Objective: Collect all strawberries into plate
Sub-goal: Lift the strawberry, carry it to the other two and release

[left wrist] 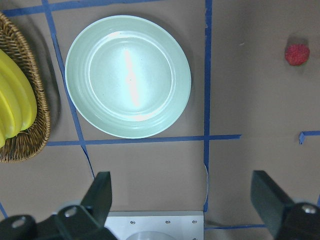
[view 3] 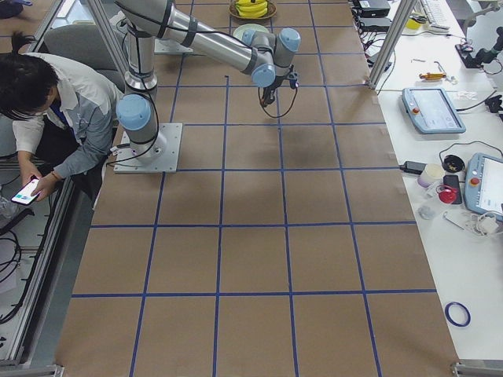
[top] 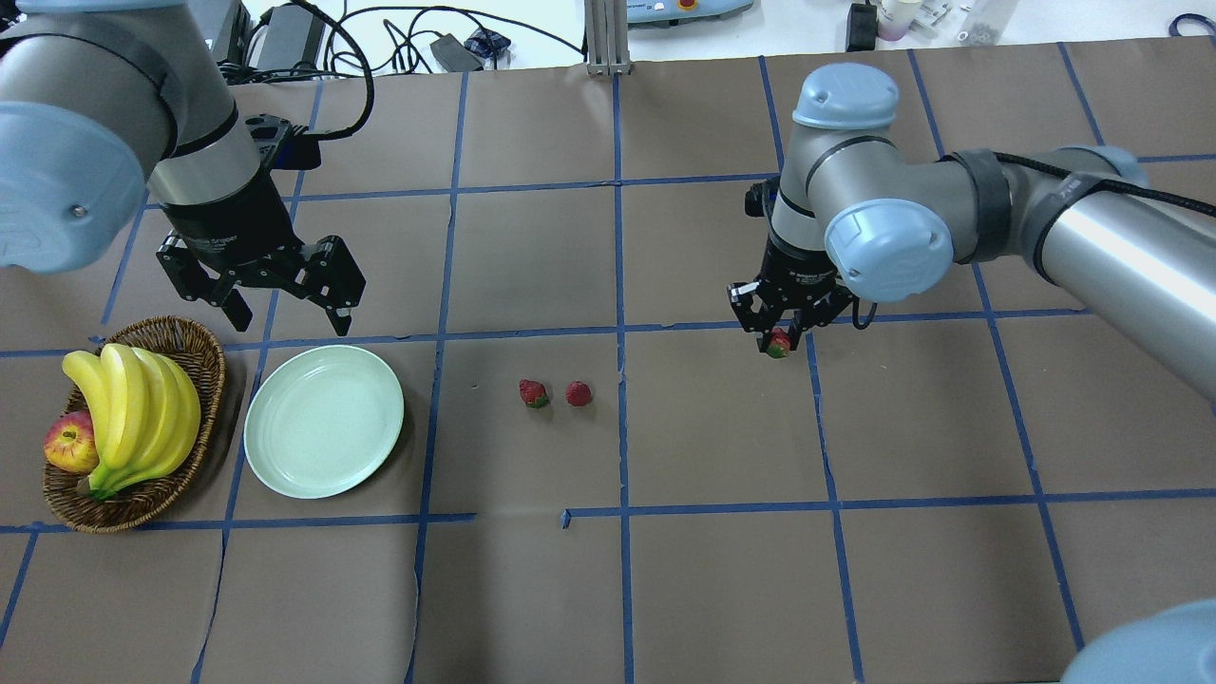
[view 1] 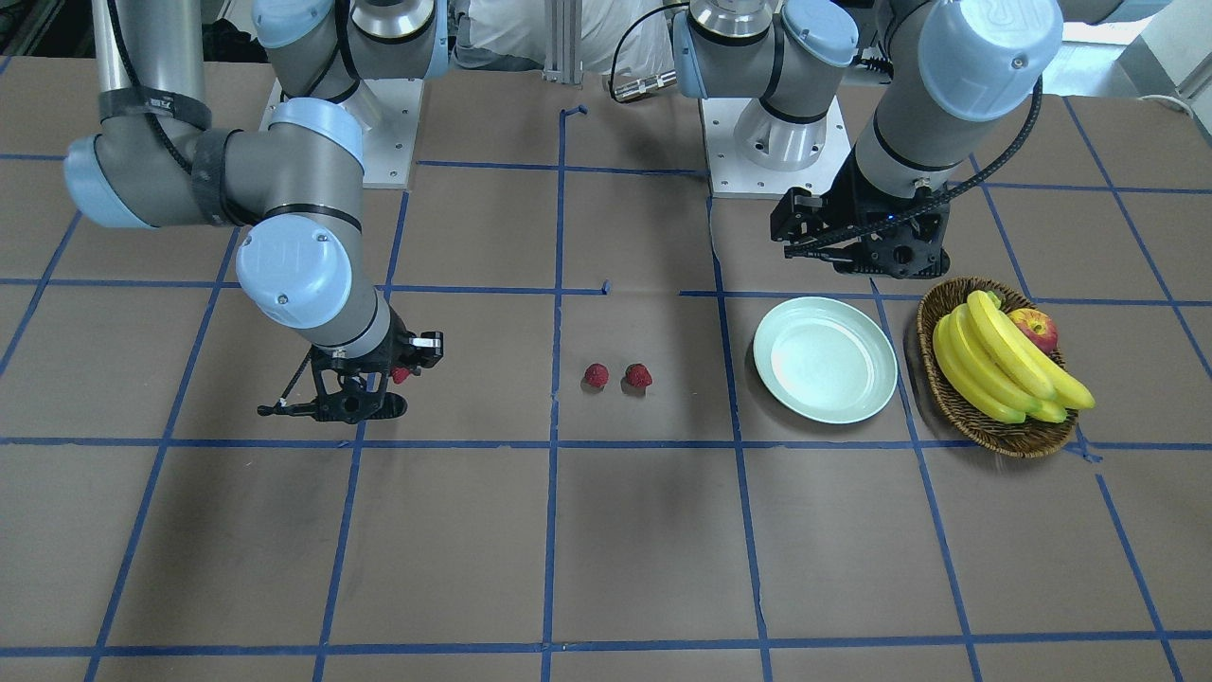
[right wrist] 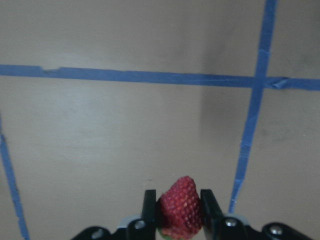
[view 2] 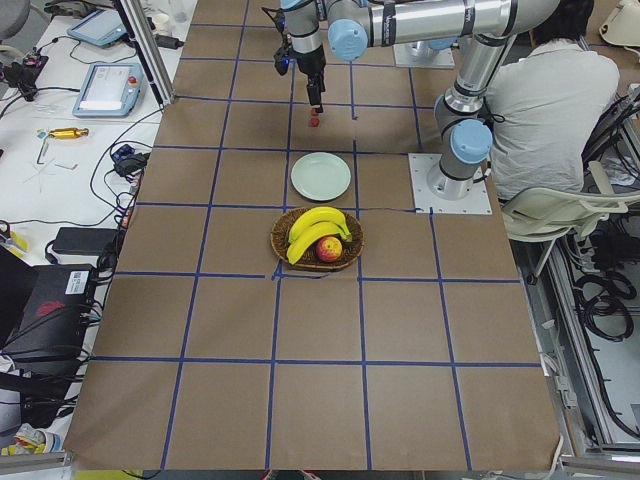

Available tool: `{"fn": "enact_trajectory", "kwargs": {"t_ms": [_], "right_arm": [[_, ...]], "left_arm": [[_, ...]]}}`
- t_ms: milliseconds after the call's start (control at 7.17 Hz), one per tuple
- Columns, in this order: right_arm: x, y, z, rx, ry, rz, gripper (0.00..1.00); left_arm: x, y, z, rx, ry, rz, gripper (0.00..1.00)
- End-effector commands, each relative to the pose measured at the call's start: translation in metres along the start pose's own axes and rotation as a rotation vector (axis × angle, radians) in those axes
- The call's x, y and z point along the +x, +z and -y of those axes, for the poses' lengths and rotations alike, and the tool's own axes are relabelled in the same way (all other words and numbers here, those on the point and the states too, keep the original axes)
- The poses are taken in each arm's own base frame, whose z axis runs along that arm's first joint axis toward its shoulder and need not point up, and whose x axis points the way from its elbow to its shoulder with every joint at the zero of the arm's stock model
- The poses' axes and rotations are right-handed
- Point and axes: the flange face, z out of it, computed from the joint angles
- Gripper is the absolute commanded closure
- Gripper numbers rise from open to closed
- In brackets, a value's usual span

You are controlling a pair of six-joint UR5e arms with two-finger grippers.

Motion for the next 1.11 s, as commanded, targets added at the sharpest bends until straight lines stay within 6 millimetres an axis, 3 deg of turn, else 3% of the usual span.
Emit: {"fn": "enact_trajectory", "kwargs": {"t_ms": [0, 139, 279, 418, 697, 976], "right_arm": [[-0.076, -0.010, -0.001, 0.057, -0.015, 0.041, 1.00], [-0.106, 0.004, 0.008, 0.084, -0.009, 0.041, 1.00], [-0.123, 0.010, 0.026, 0.090, -0.004, 0.042, 1.00], [-0.146, 0.007, 0.036, 0.104, 0.013, 0.059, 1.00], [-0.167, 0.033, 0.048, 0.082, 0.001, 0.055, 1.00], [-0.182, 0.047, 0.048, 0.066, -0.019, 0.105, 1.00]], "left_arm": [[0.000, -0.001, 0.000, 0.004, -0.001, -0.003, 0.00], [0.000, -0.002, -0.001, 0.007, -0.001, -0.004, 0.00], [0.001, -0.002, -0.001, 0.007, 0.000, -0.003, 0.00], [0.004, -0.003, -0.002, 0.009, 0.003, -0.002, 0.00], [0.021, 0.000, -0.003, 0.002, 0.006, 0.006, 0.00], [0.022, 0.001, -0.002, 0.002, -0.009, 0.007, 0.00]]}}
